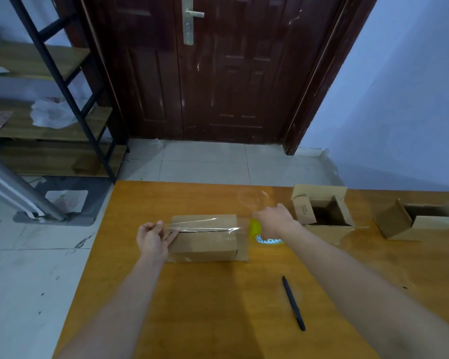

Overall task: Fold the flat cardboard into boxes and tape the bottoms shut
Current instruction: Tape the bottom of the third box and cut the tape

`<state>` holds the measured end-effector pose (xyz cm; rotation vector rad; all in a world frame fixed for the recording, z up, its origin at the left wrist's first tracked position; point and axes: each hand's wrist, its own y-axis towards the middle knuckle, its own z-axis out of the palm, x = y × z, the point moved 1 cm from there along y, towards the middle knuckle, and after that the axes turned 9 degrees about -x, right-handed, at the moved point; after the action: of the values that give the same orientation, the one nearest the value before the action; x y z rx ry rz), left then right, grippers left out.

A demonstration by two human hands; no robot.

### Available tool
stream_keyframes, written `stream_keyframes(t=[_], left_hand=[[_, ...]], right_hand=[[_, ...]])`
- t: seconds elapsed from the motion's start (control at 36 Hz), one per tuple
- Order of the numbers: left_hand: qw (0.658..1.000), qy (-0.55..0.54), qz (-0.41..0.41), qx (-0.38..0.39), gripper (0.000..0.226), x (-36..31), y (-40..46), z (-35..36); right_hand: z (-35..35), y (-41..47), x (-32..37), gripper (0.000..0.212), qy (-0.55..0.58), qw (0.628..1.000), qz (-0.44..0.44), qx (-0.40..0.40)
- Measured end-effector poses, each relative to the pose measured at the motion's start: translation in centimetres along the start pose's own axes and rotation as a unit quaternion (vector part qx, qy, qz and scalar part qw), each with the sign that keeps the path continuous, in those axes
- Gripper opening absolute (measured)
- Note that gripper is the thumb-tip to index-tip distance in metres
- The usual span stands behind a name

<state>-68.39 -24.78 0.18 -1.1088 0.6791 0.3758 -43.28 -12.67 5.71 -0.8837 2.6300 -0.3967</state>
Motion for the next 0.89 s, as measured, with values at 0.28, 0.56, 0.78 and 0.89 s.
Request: stream_keyframes(t=[0.28, 0.56, 0.78, 0.89], left_hand=[[0.999, -0.028, -0.031, -0.012, 0.029, 0.1, 0.6, 0.0], [0.999, -0.026, -0.023, -0.007, 0.031, 0.2, 0.7, 0.3], [1.000, 0.011, -0.007, -0.015, 0.033, 0.5, 0.3, 0.6], [1.000, 0.021, 0.002, -0.012, 0.033, 0.6, 0.4, 0.8]], right_hand=[[1.2, 0.2, 0.7, 0.049, -0.009, 1.000, 0.002, 0.006], [1.6, 0.7, 1.6, 0.058, -0.053, 0.998, 0.019, -0.005], [4.1, 1.2, 2.3, 0.050, -0.035, 0.997, 0.063, 0.019], [5.4, 1.5, 2.7, 0.048, 0.002, 0.997, 0.078, 0.027]])
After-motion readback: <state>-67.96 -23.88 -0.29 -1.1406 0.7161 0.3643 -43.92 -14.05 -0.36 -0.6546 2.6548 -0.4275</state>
